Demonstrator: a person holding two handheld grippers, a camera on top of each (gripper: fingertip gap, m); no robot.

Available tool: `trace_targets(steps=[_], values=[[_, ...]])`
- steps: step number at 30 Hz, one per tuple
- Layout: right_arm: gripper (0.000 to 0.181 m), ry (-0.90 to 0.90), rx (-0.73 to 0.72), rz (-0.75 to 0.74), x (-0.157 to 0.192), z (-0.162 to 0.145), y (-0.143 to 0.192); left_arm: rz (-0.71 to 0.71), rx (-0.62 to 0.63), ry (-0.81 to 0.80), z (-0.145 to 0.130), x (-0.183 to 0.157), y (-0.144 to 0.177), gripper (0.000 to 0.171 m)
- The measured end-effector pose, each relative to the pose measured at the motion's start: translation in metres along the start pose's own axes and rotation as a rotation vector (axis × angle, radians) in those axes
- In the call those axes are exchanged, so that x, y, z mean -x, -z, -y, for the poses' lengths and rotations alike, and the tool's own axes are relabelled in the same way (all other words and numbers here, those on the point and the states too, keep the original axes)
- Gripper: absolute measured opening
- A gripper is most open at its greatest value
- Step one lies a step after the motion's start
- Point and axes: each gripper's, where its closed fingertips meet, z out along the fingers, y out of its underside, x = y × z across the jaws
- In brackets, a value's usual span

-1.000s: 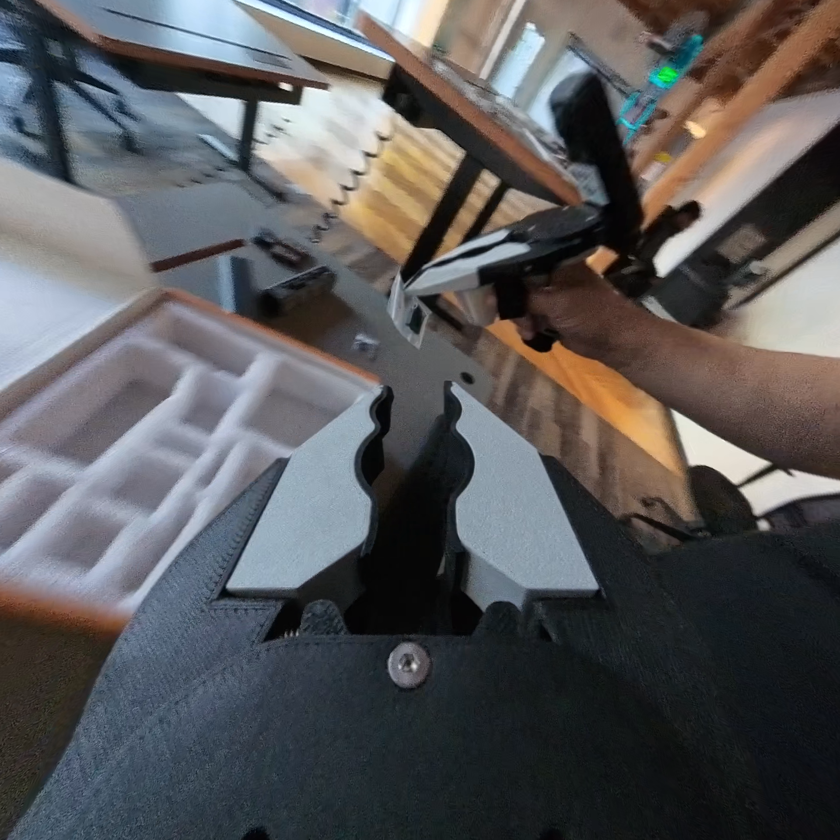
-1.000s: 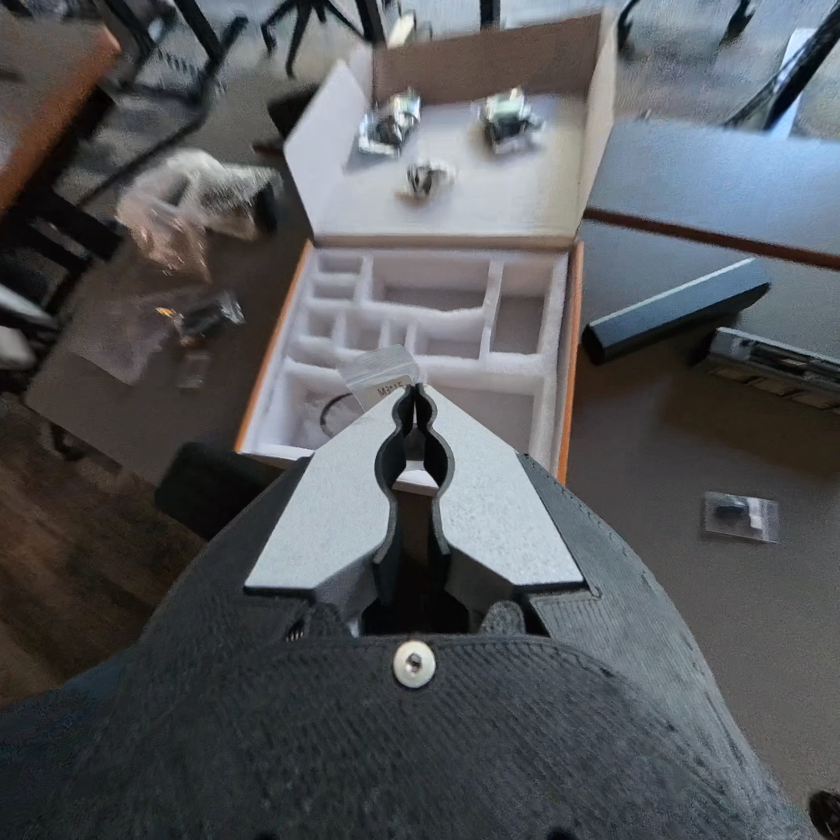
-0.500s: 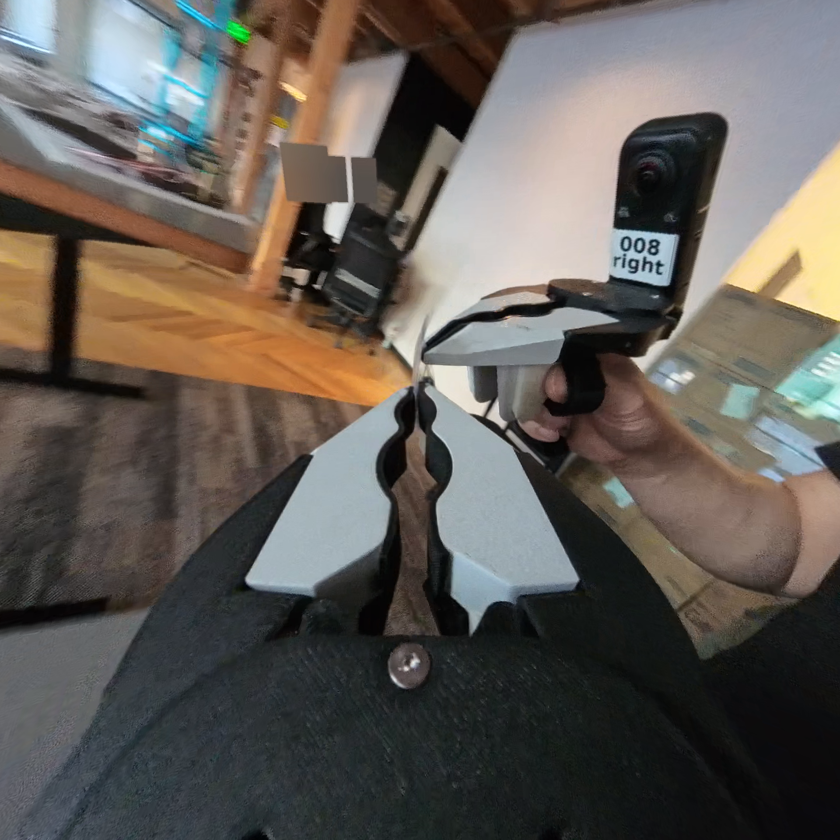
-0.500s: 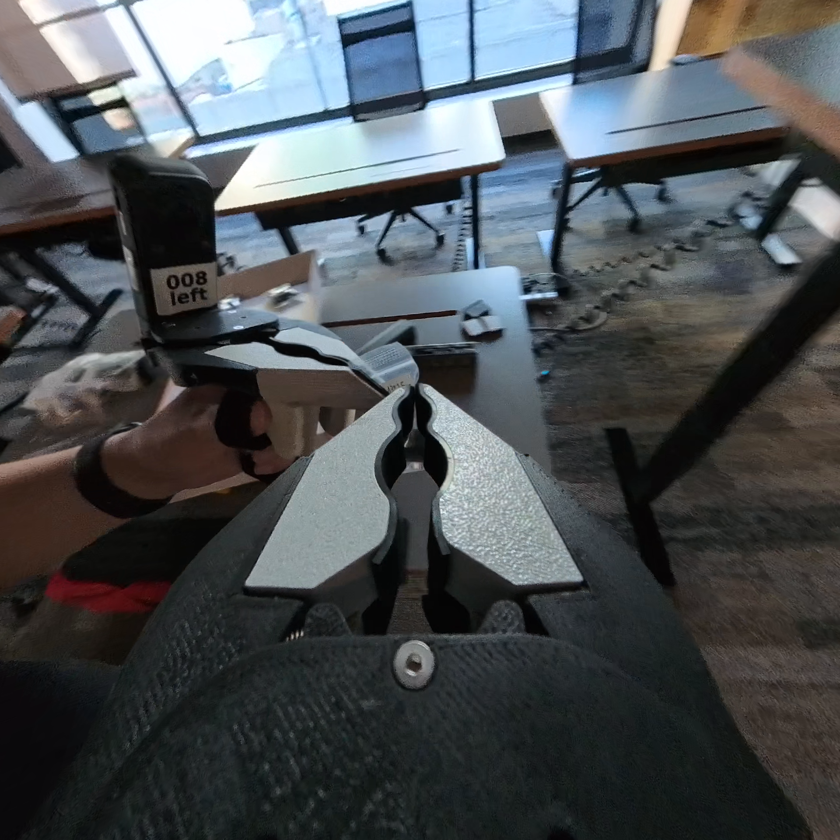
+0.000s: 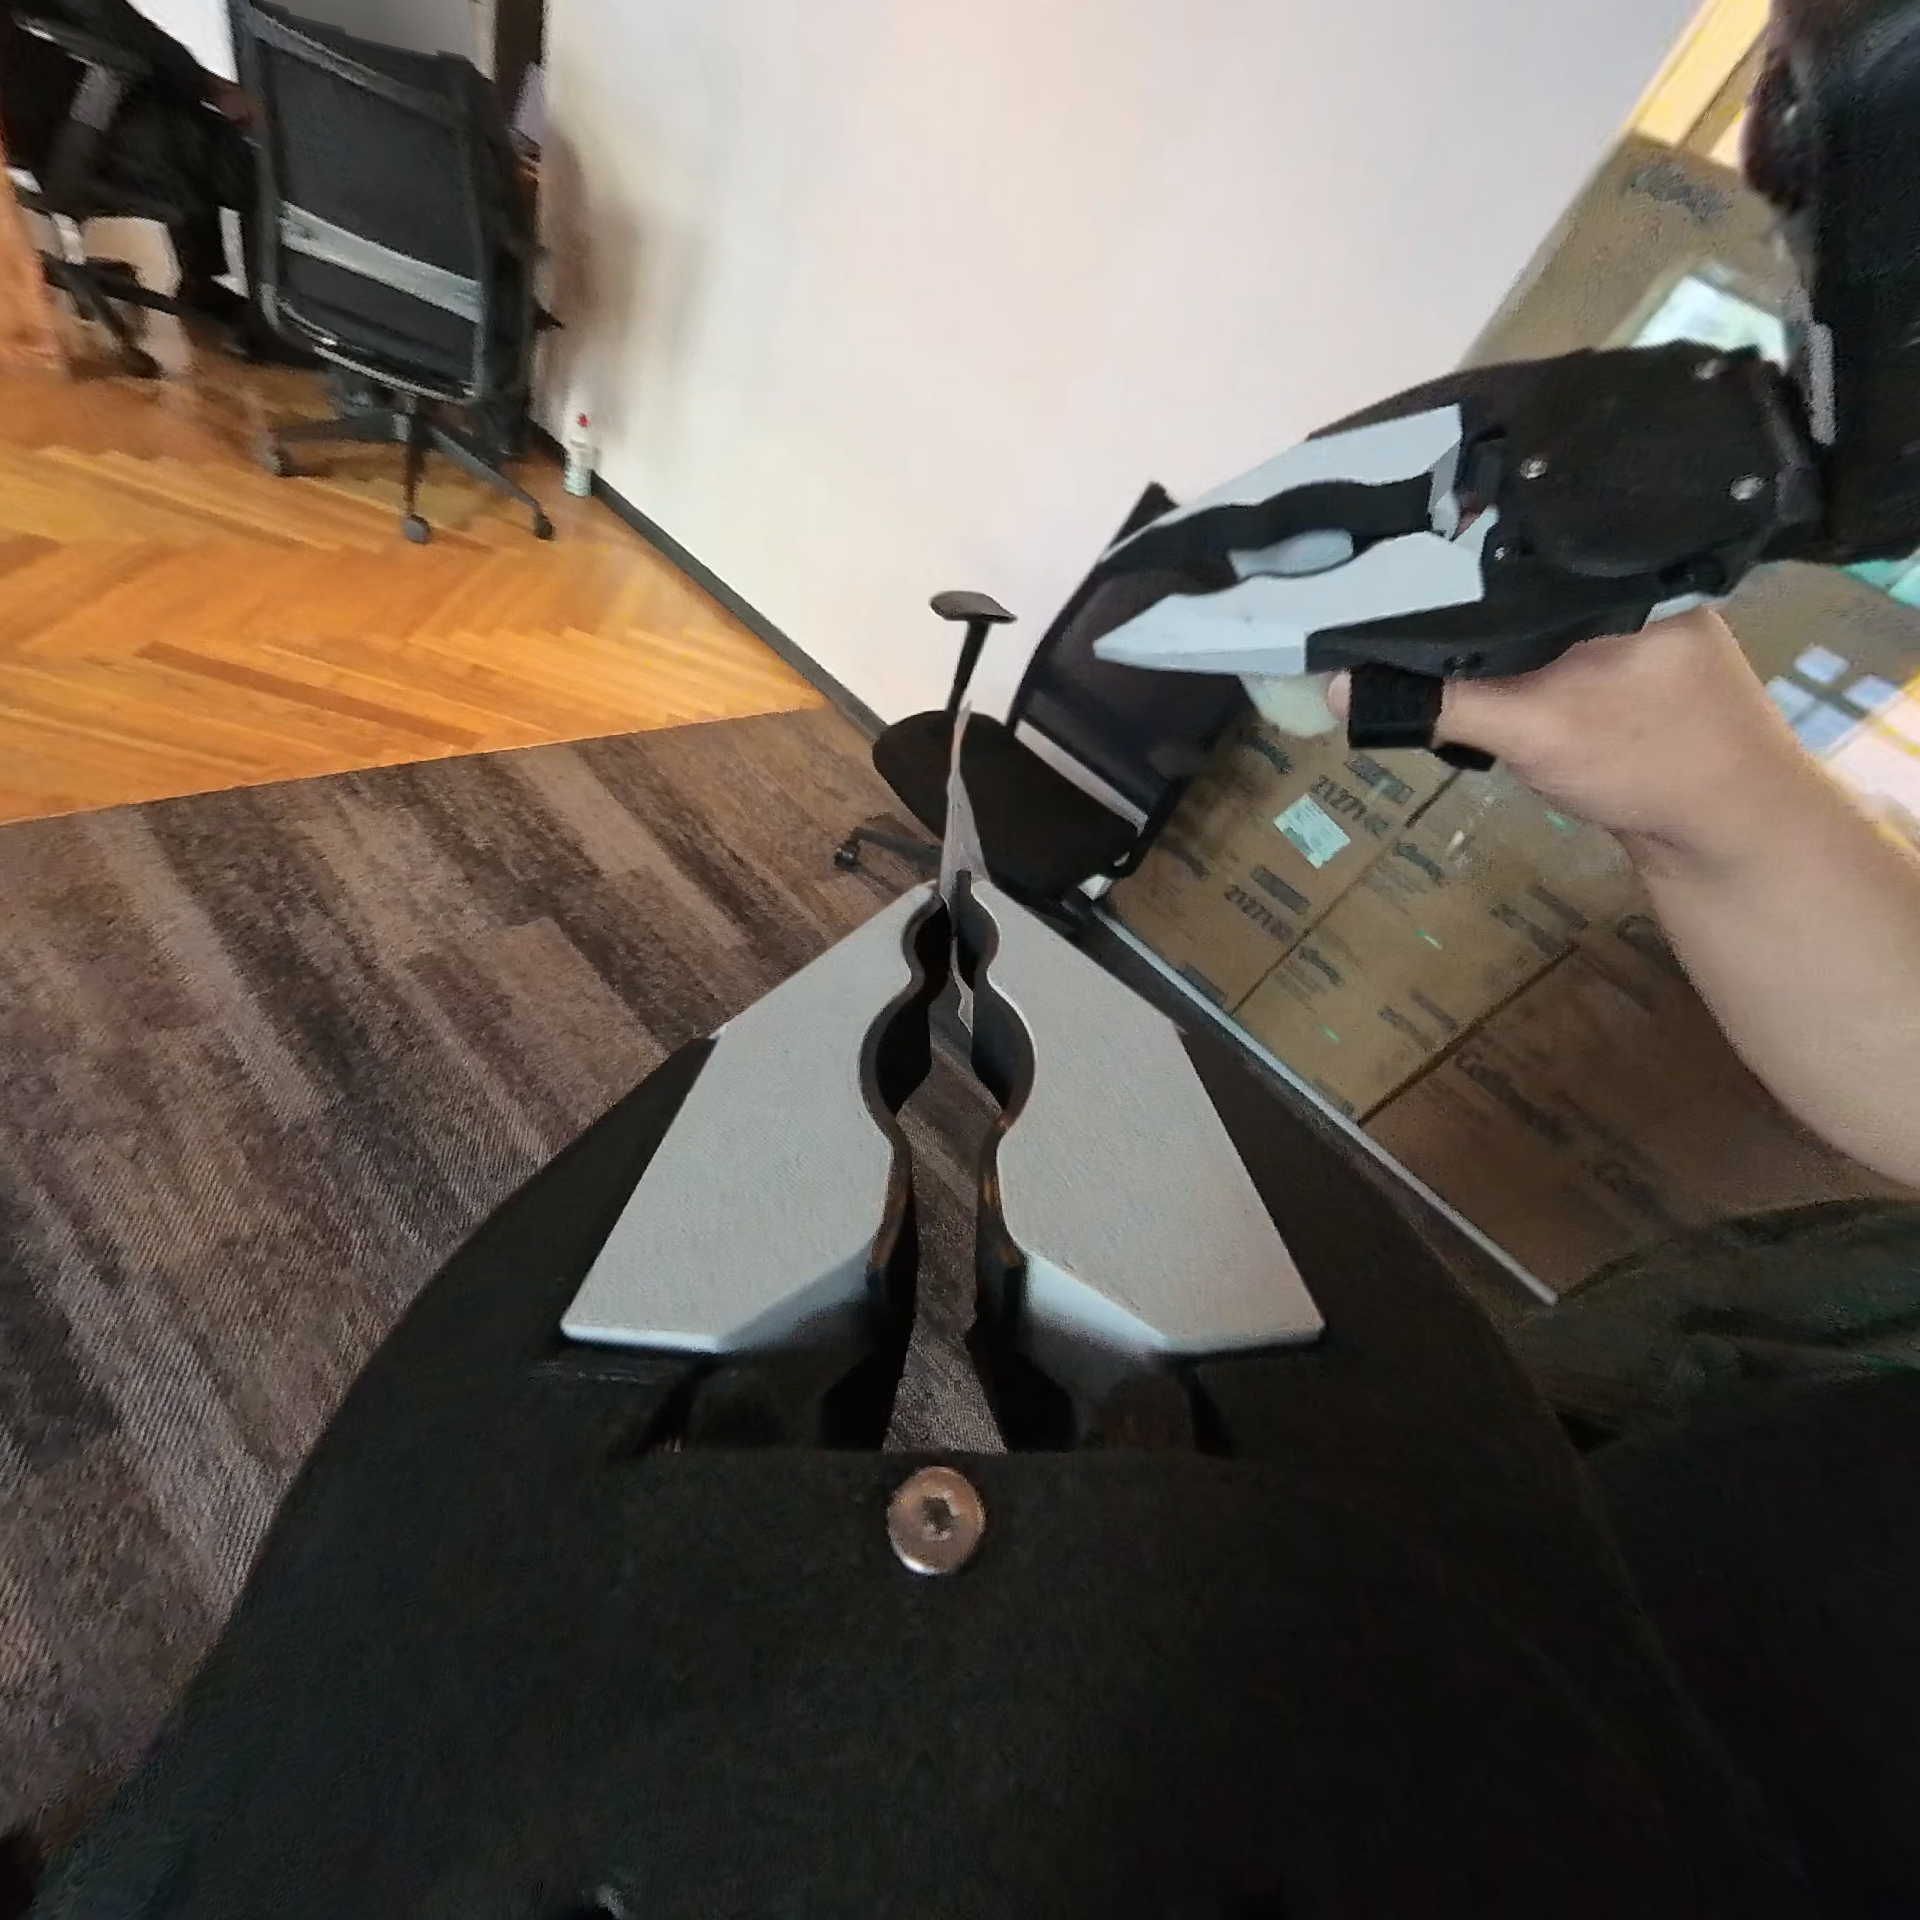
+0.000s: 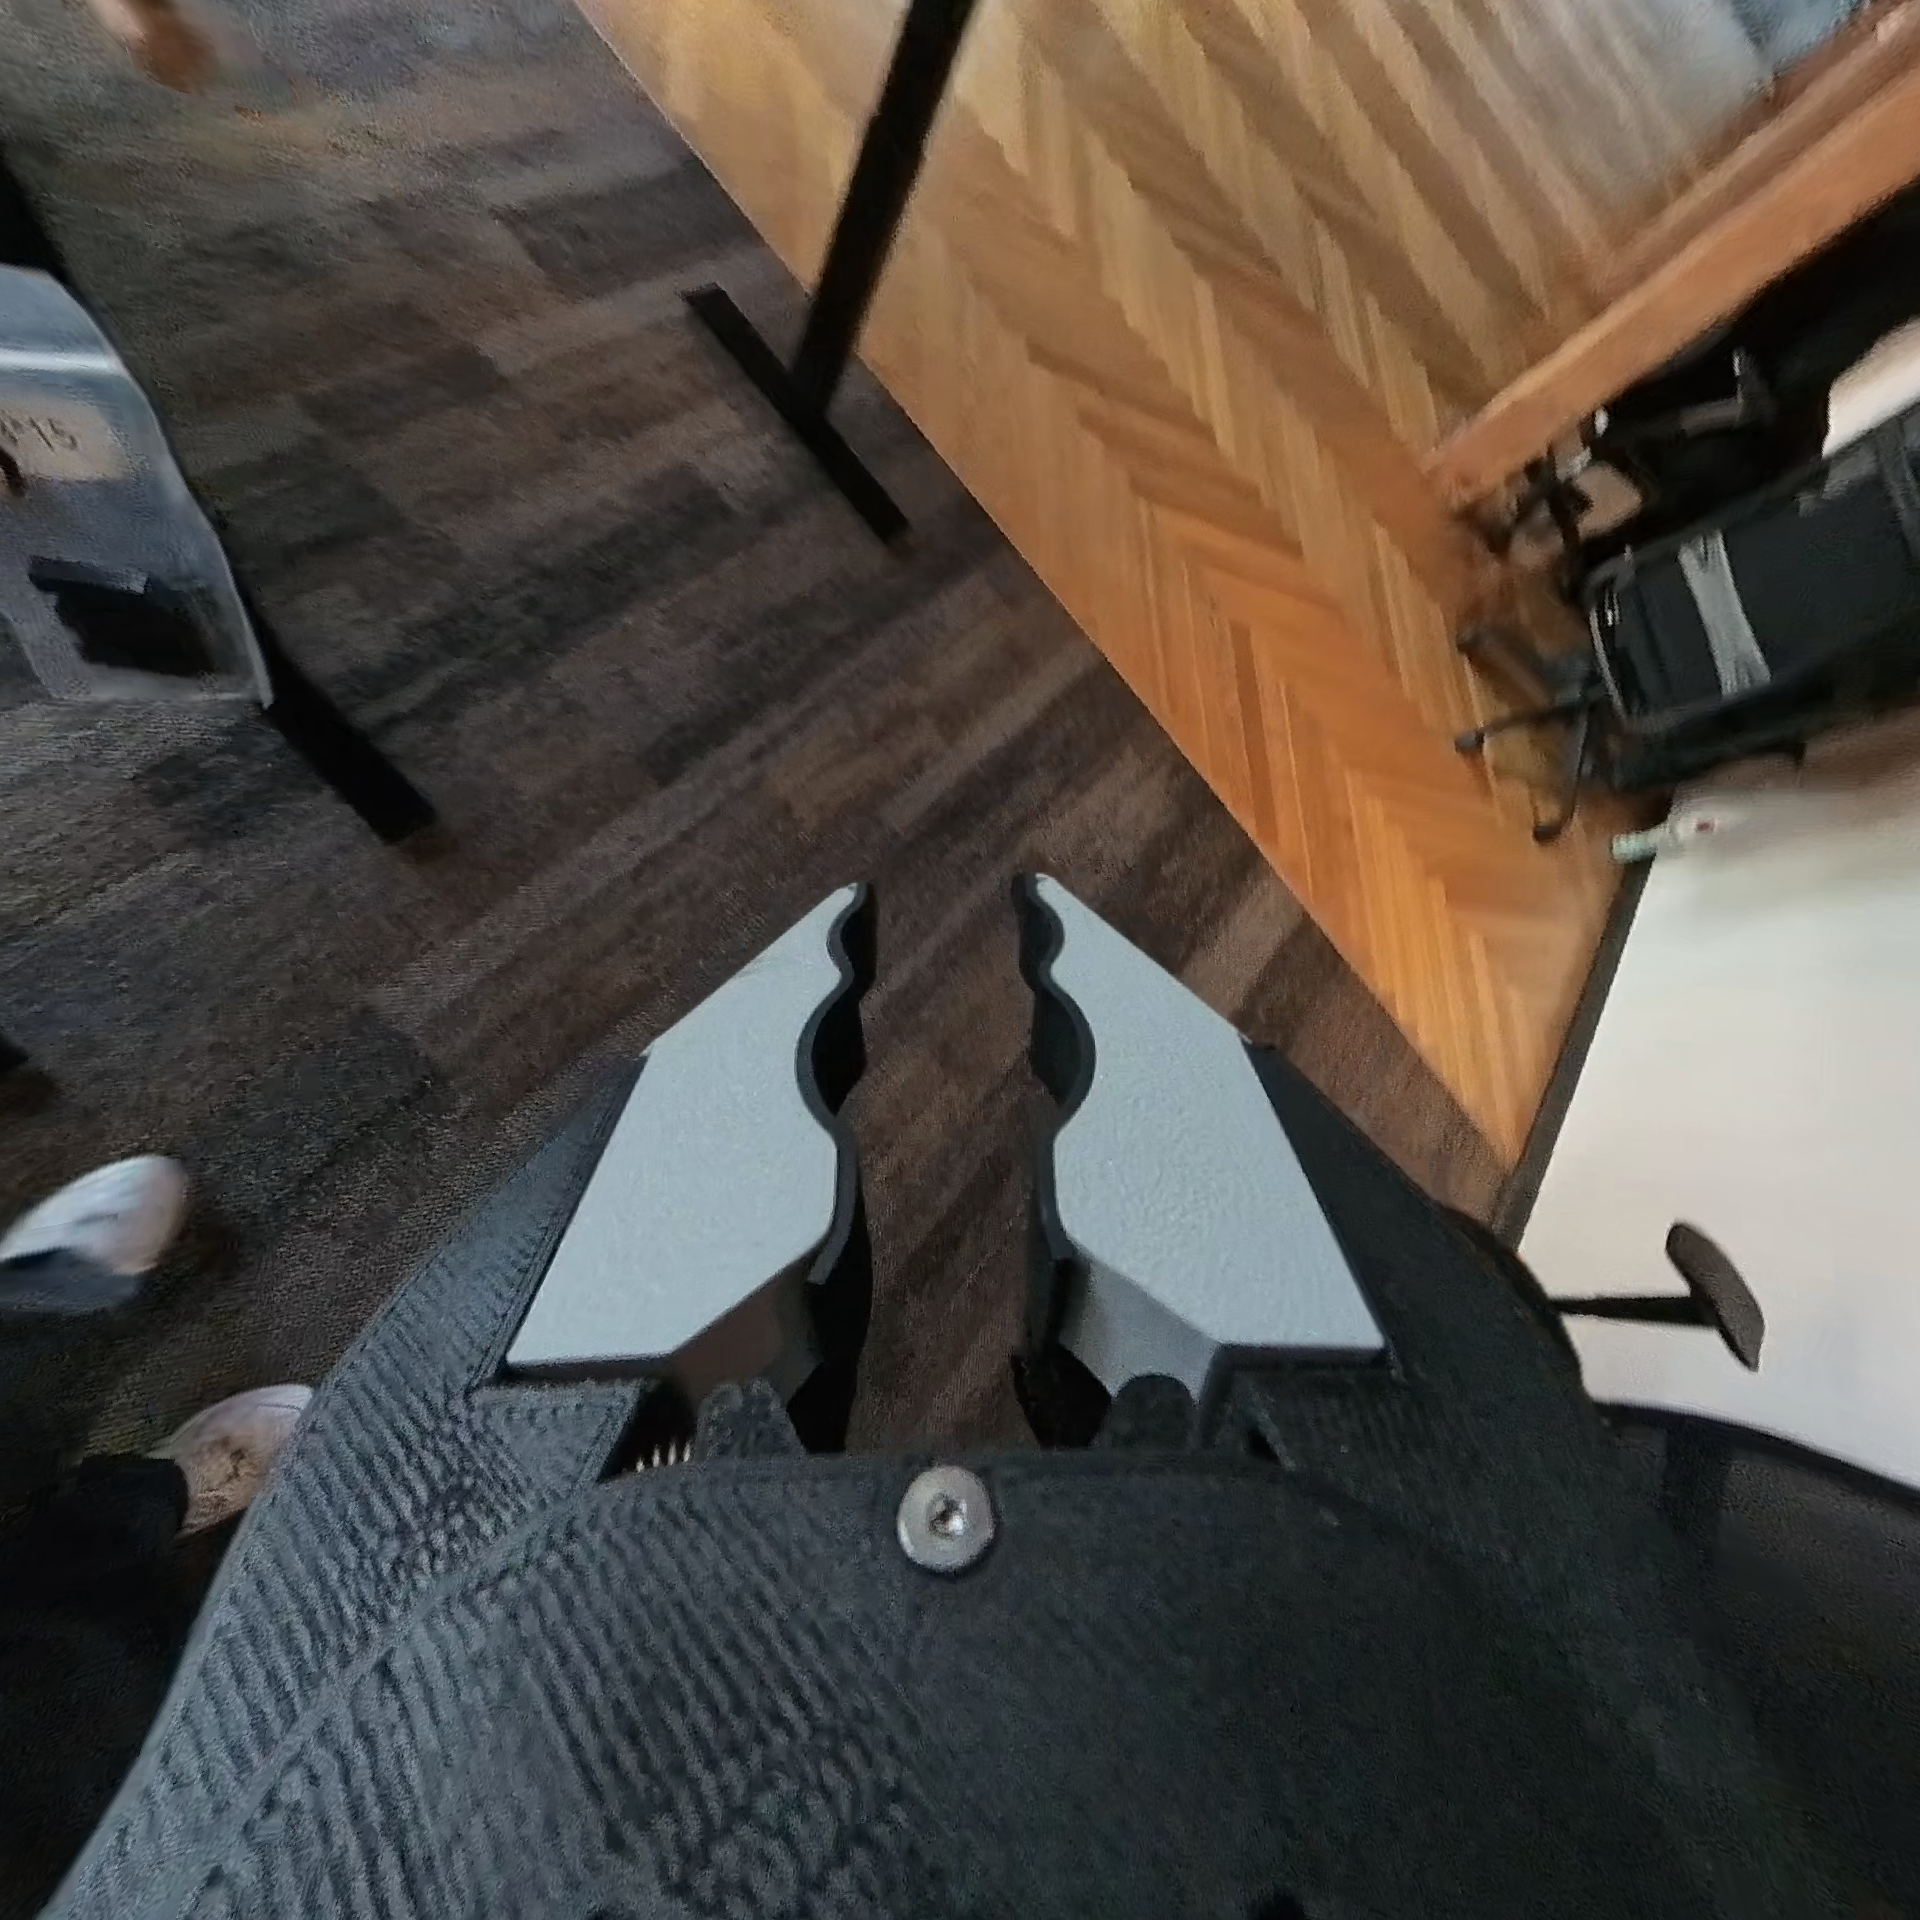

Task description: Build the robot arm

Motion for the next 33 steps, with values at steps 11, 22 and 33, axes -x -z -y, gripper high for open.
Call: trace_targets(steps=[11,22,33], values=[[0.027,-0.237,-0.347,0.553,-0.136,0.082,-0.138,-0.279,0.081,-0.096,0.12,0.11,-0.225,0.0],[0.025,-0.286,-0.458,0.979,-0.296,0.172,-0.283,-0.378,0.192,-0.193,0.242,0.242,-0.378,0.0],[0.001,0.247,-0.263,1.359,-0.372,0.267,-0.495,-0.009,0.198,-0.135,0.325,0.461,-0.471,0.0]])
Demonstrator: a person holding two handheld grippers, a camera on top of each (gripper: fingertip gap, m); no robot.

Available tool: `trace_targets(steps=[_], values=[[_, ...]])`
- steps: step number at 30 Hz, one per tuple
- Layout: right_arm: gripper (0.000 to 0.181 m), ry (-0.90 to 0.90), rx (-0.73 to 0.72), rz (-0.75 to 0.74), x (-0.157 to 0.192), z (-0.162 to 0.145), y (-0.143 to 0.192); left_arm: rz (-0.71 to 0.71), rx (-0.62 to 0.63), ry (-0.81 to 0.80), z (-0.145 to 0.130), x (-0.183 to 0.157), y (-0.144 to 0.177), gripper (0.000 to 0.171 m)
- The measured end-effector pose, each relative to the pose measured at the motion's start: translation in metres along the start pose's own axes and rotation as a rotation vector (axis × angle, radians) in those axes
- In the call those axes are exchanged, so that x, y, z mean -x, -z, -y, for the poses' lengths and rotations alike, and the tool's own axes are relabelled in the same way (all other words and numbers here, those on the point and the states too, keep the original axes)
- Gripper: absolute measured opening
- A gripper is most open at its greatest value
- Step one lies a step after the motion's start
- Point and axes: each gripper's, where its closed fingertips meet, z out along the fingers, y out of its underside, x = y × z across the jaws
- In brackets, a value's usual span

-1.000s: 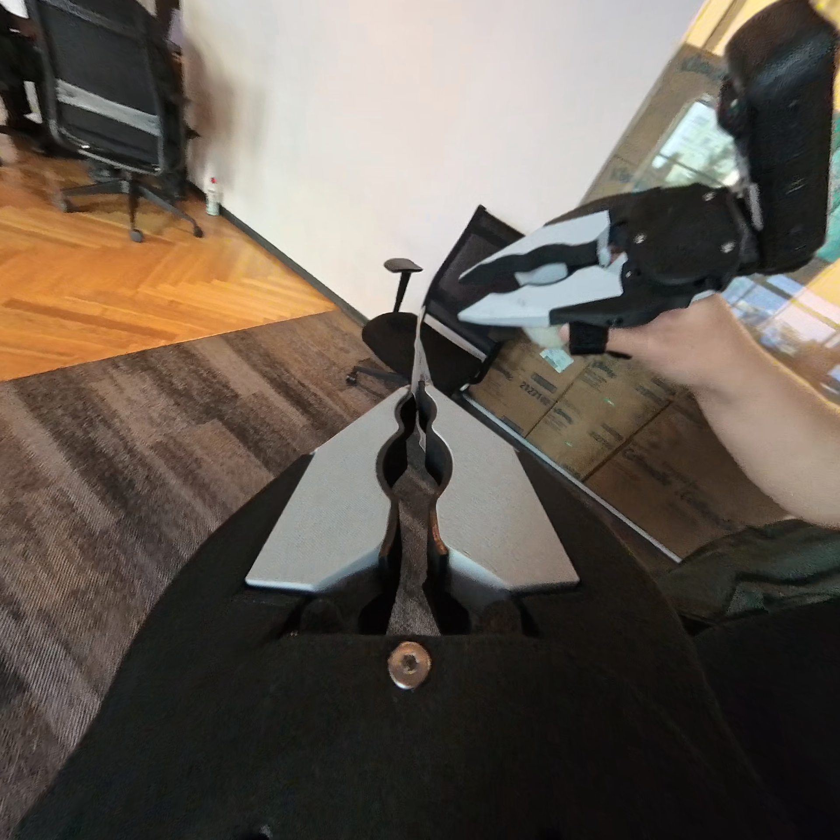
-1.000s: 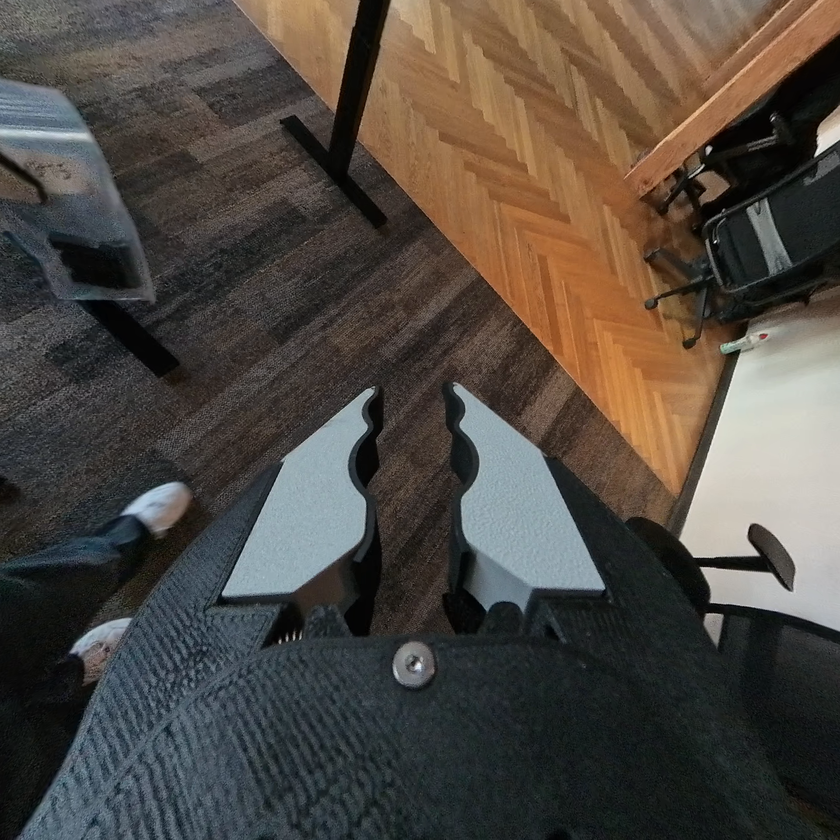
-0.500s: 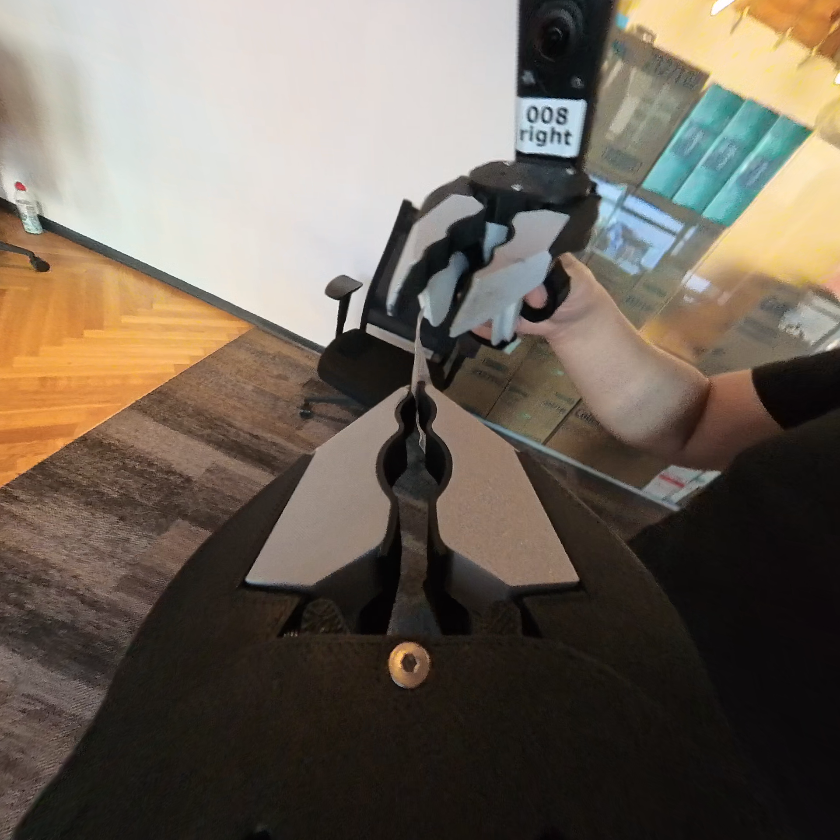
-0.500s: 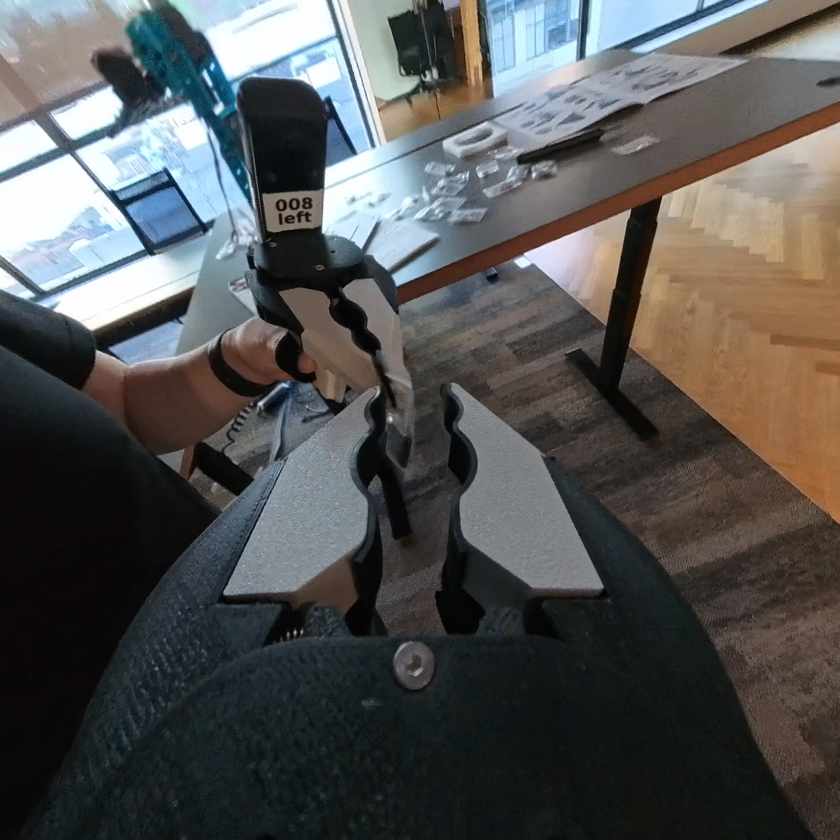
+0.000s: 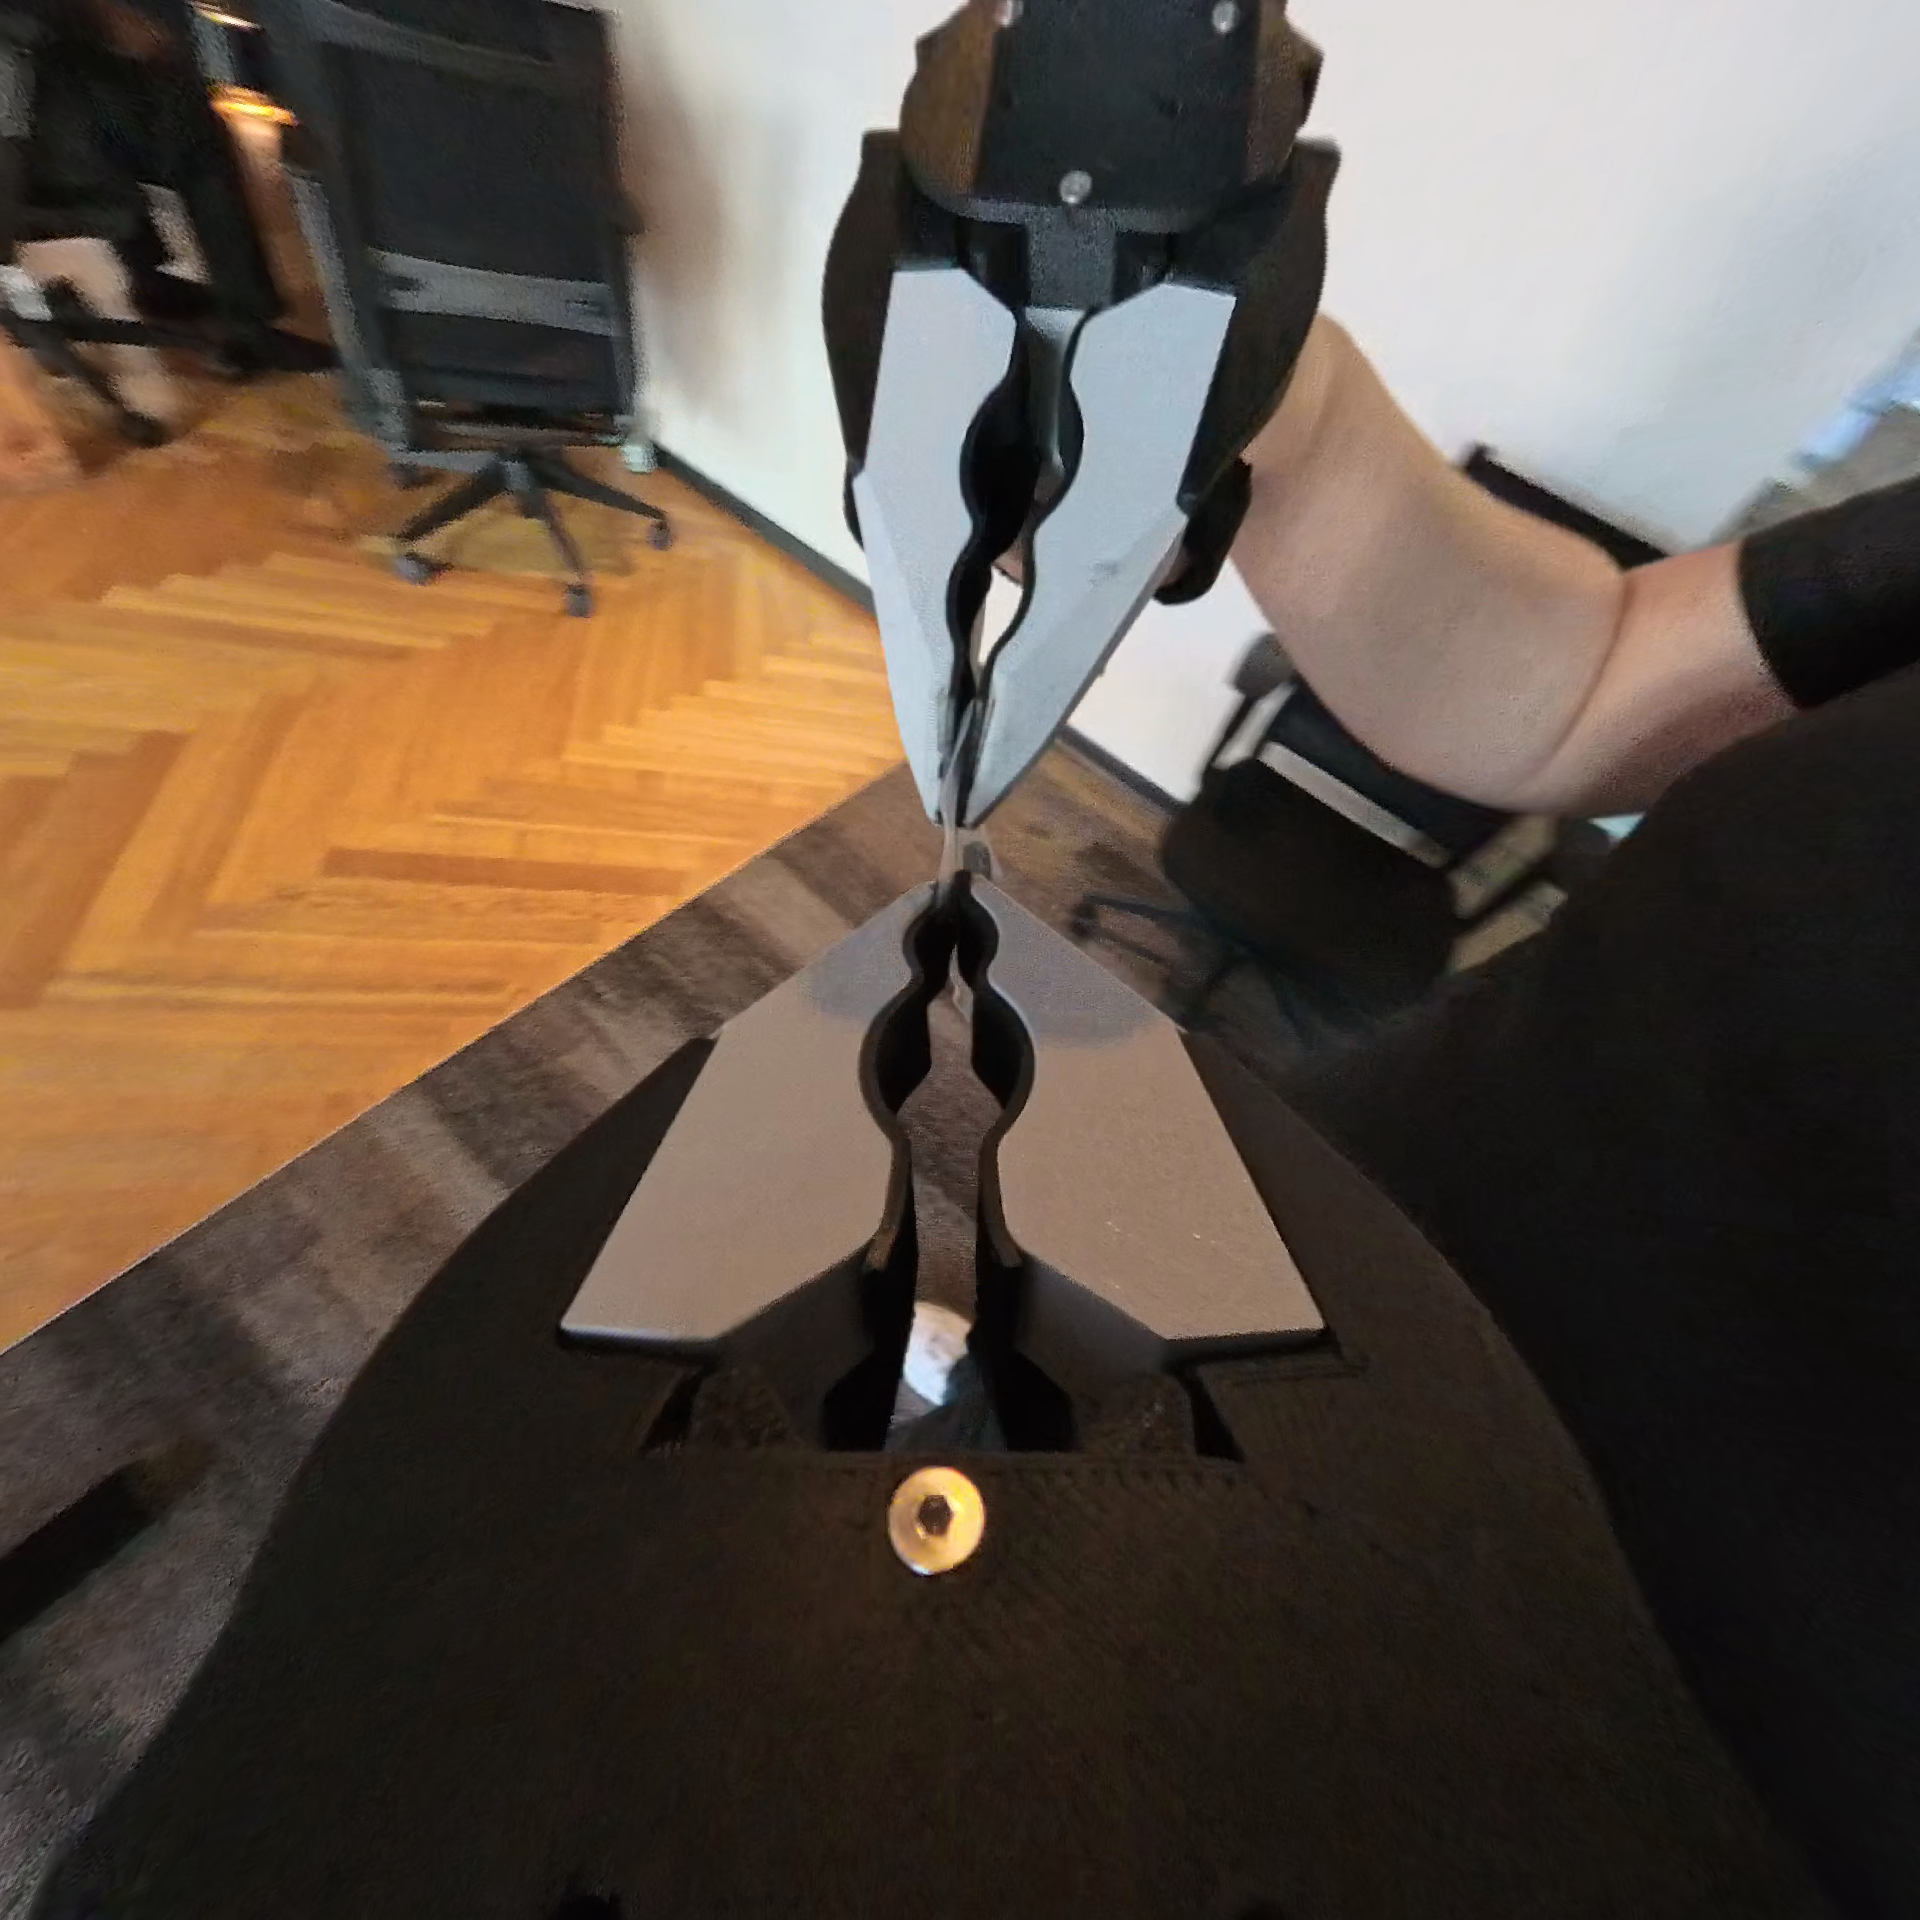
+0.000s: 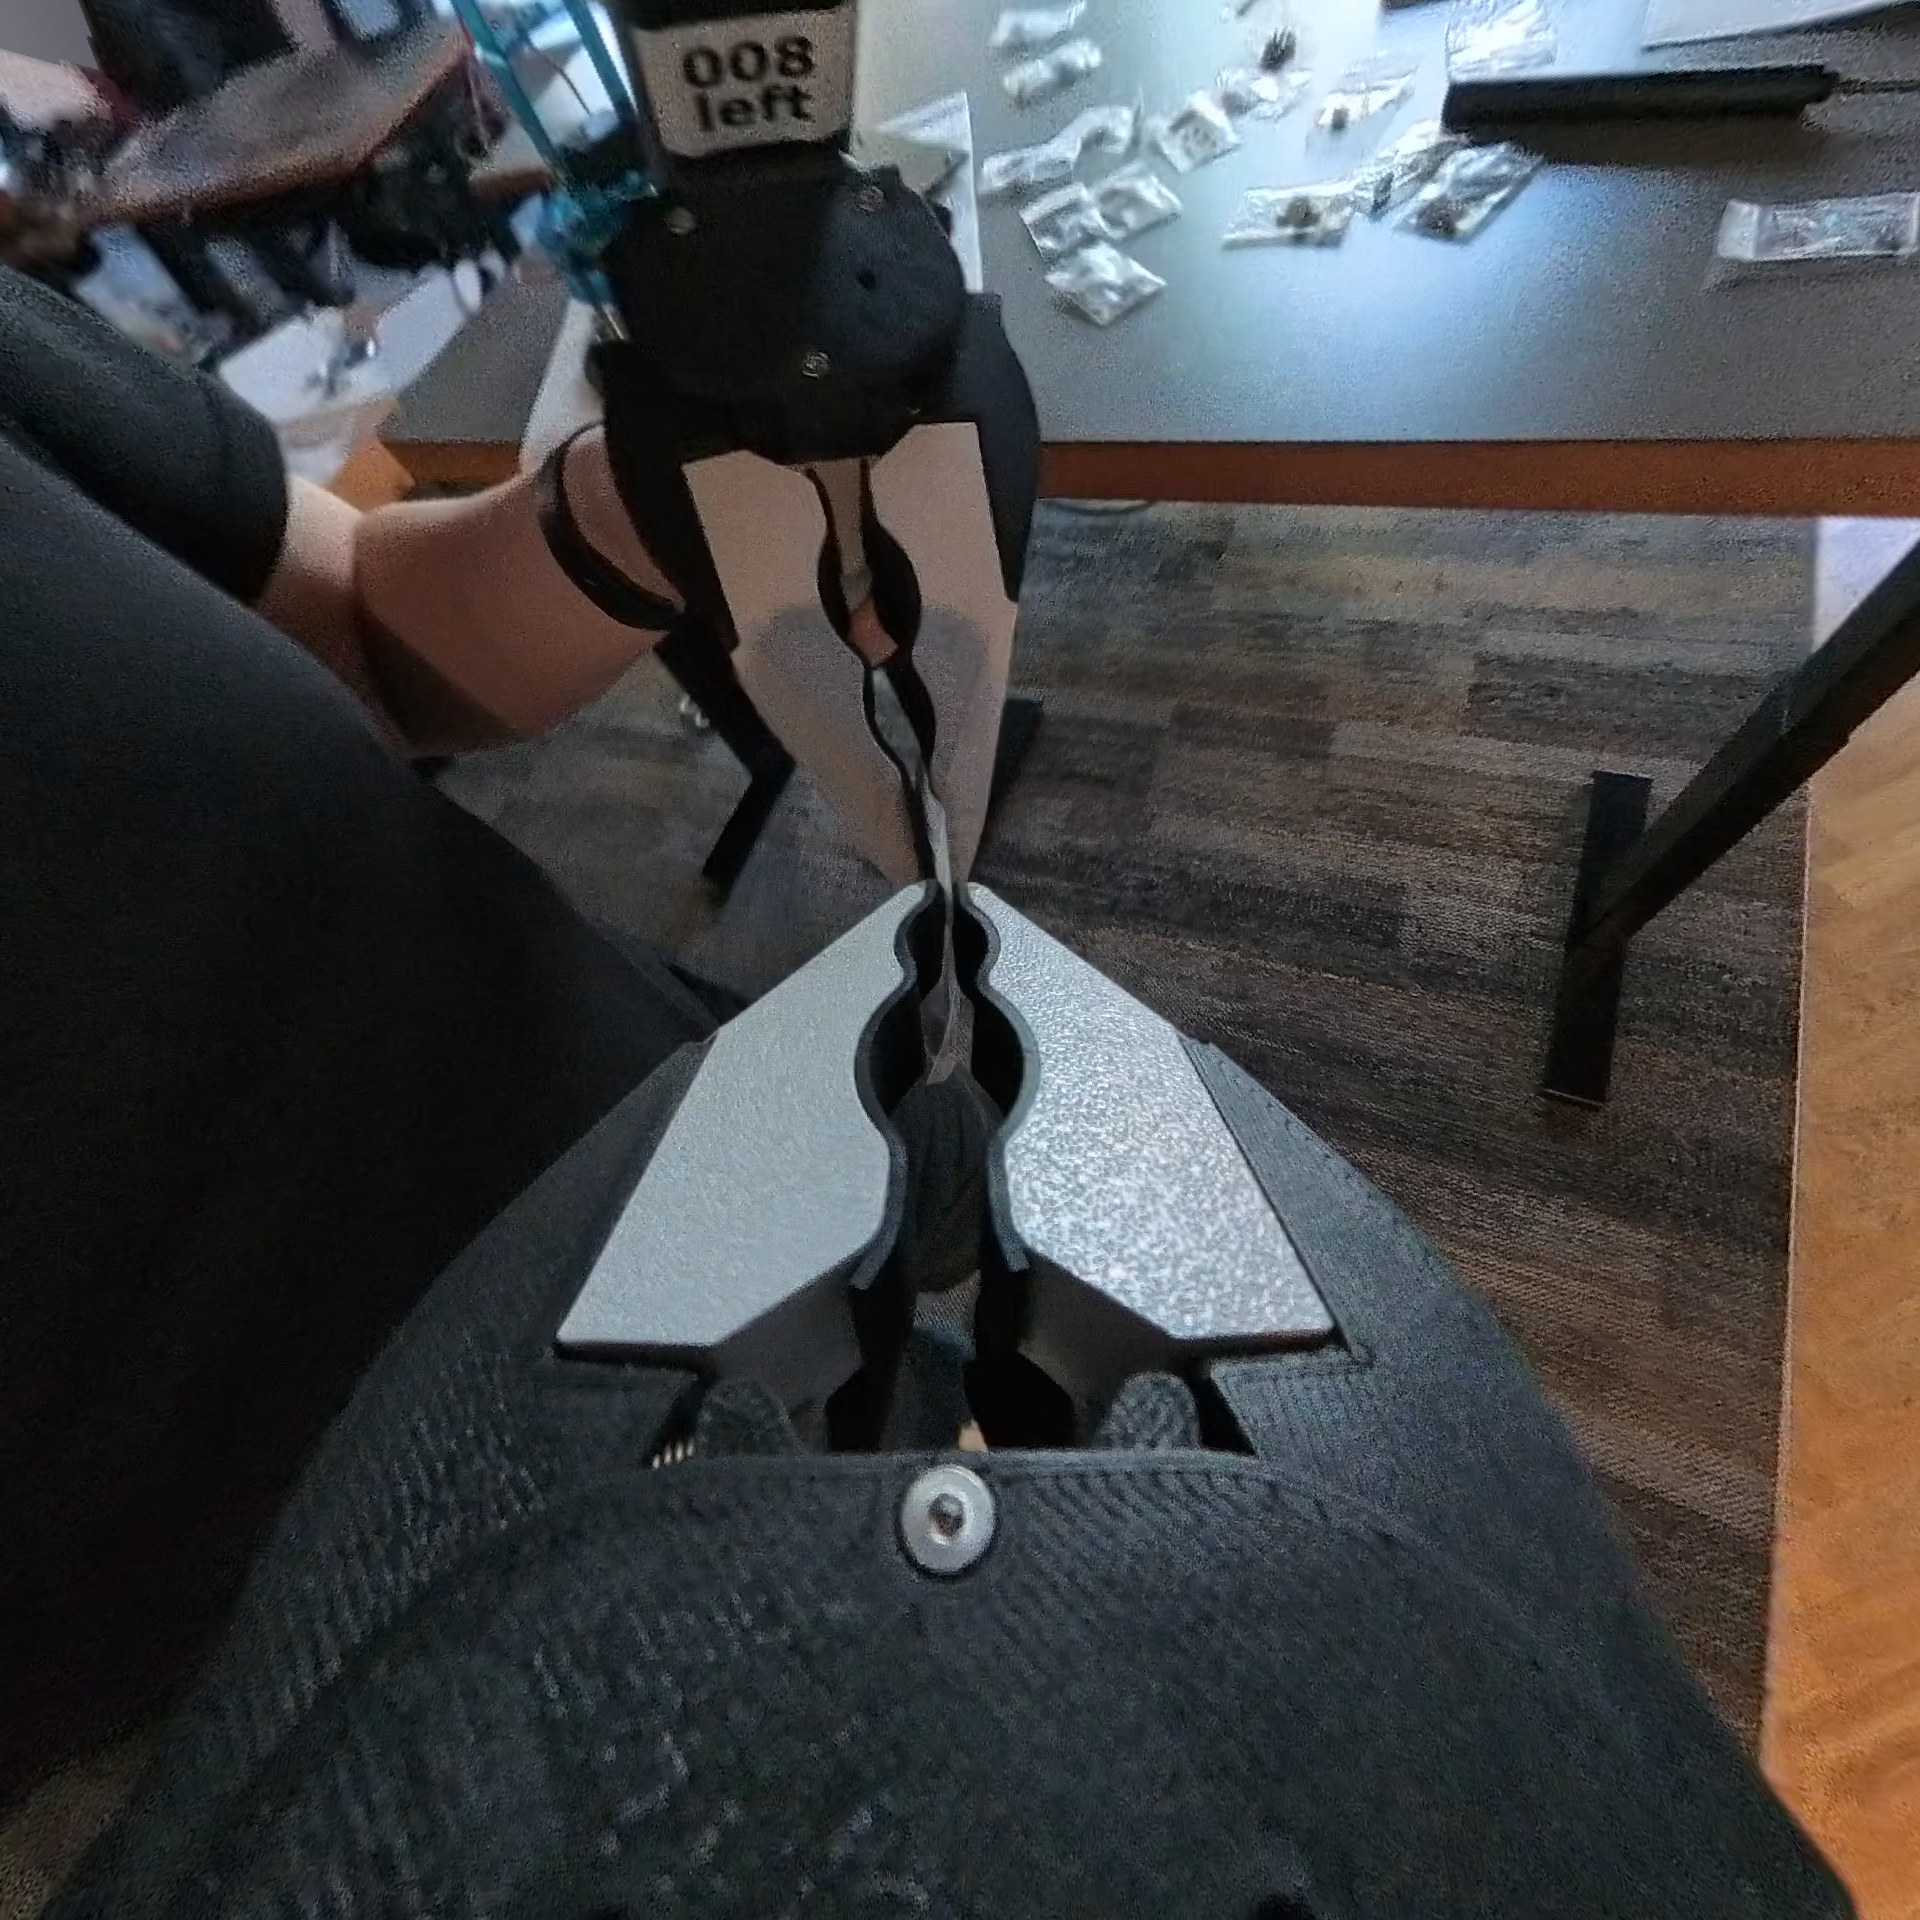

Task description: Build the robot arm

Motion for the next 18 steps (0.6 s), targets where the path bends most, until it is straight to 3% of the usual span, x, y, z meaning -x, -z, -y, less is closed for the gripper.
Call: trace_targets(steps=[6,9,11,18], values=[[0.027,0.11,0.12,0.3,-0.106,0.058,-0.041,0.21,0.002,0.117,0.009,0.126,0.033,0.0],[0.023,0.193,0.215,0.35,-0.167,0.078,-0.077,0.281,0.063,0.114,0.003,0.19,0.057,0.0],[0.001,0.236,0.227,0.412,-0.198,0.094,-0.099,0.328,0.106,0.135,0.002,0.232,0.077,0.0],[0.0,0.22,0.266,0.602,-0.297,0.156,-0.155,0.367,0.106,0.304,0.011,0.348,0.134,0.0]])
